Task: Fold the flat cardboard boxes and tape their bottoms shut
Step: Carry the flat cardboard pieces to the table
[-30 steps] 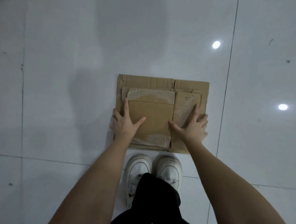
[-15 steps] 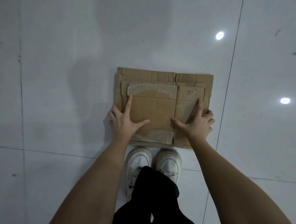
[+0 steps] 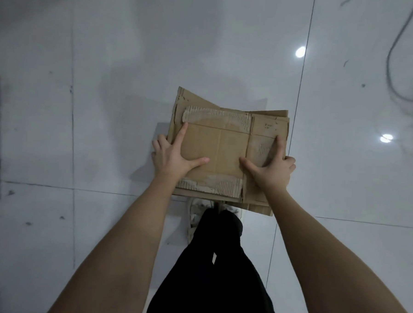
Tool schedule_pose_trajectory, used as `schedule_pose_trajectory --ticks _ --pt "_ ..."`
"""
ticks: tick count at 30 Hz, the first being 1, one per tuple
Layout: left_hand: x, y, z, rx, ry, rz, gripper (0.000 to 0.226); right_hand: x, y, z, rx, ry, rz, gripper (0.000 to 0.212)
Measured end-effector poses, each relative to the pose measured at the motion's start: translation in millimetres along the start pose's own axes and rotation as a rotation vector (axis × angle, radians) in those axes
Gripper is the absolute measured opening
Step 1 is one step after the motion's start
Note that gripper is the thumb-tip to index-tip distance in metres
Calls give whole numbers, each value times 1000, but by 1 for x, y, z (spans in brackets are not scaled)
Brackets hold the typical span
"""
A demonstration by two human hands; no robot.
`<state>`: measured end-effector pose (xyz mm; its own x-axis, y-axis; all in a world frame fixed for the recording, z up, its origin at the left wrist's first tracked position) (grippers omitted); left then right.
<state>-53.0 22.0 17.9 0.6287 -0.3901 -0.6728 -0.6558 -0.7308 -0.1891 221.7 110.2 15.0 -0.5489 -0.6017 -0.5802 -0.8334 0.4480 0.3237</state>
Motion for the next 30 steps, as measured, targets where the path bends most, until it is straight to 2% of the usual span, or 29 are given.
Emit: schedule_pose_trajectory --ticks 6,13,22,25,30 --pt "-89 -9 -73 48 -48 -189 111 -66 54 -74 -122 70 80 100" --pt "-218 -49 -161 127 -67 -355 110 -164 131 -171 -243 75 231 98" --pt "-367 -92 -262 181 -195 -385 109 -298 218 -270 -342 5 177 96" --pt "-410 -106 -292 183 -249 -366 109 -330 253 -306 -402 -23 98 98" --pt "-475 -127 -331 194 -309 -363 109 -372 309 -359 -505 -101 45 88"
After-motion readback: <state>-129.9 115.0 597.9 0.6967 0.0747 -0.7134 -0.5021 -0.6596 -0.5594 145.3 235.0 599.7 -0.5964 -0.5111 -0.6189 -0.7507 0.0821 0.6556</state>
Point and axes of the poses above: each hand's wrist, its own z-axis towards the middle knuckle, its own x-axis out of the palm, y = z × x, the point moved 9 cm from there along z, towards the middle knuckle, and after that the axes turned 7 degrees about y, right-handed, at the moved point
